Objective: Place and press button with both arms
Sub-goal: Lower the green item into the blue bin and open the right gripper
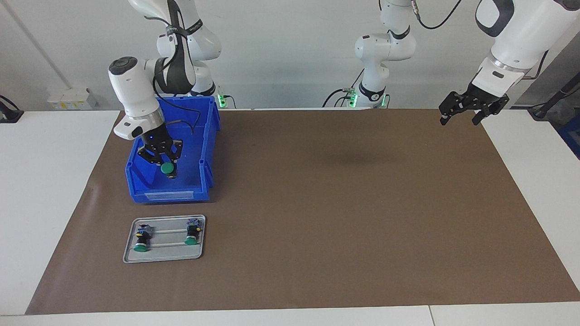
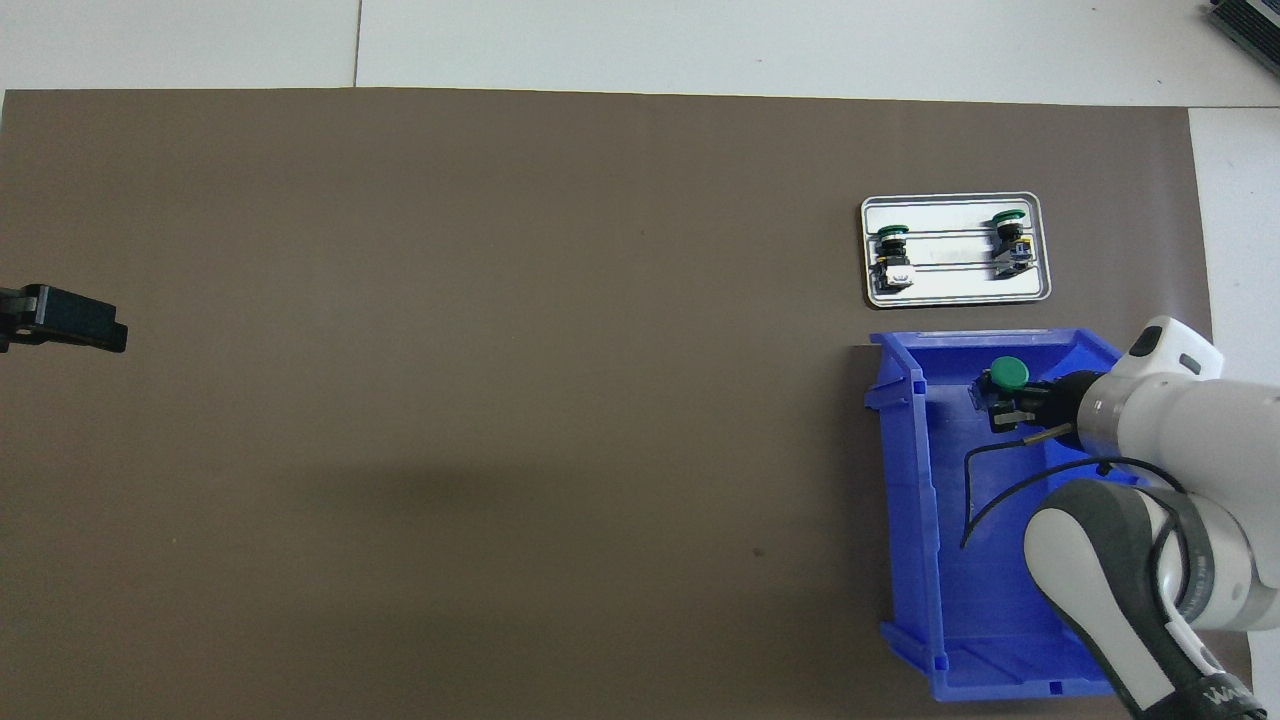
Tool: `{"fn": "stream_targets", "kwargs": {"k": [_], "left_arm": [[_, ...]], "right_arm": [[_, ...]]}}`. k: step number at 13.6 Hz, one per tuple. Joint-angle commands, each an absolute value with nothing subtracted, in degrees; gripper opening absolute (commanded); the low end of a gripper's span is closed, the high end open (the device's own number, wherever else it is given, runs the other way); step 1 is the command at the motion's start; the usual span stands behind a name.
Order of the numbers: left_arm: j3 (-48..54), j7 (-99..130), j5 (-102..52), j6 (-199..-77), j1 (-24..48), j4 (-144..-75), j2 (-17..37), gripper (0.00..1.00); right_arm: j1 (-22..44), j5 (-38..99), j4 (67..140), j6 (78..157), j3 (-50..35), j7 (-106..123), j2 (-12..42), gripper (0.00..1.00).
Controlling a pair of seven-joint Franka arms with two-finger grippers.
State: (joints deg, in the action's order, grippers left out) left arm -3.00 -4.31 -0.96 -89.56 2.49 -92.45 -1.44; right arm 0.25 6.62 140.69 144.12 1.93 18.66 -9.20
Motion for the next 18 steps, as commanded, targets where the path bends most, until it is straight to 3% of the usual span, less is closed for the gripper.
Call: {"fn": "stream_targets", "kwargs": {"k": [1, 7, 9, 10, 12, 18], "left_arm": [[-2.6, -4.5, 0.0, -90.6, 1.9, -94.5, -3.2, 1.0], [-2.6, -4.5, 0.0, -90.6, 1.9, -94.5, -3.2, 1.0], [-2.6, -4.5, 0.0, -90.6, 1.9, -94.5, -3.2, 1.0], [-2.6, -4.5, 0.0, -90.6, 1.9, -94.5, -3.3, 1.0], [-2.6, -4.5, 0.0, -90.6, 1.9, -94.5, -3.2, 1.0], [-2.6, -4.5, 0.0, -90.6, 1.9, -94.5, -3.2, 1.0]], "right_arm": [[-1.0, 10.7, 143.5, 145.4, 1.3, 22.3, -10.4, 0.0], [-2.1, 12.3, 145.9, 144.8, 1.2, 24.4, -10.9, 0.01], [-2.1, 12.3, 145.9, 143.7, 1.2, 23.0, -11.0, 0.83], [-2.1, 12.3, 145.8, 143.4, 1.2, 22.2, -10.9, 1.0], [-1.3, 12.3, 144.9, 143.1, 1.1, 19.4, -11.4, 1.0], [-1.1, 10.3, 132.3, 133.3, 0.4, 8.1, -10.9, 1.0]]}}
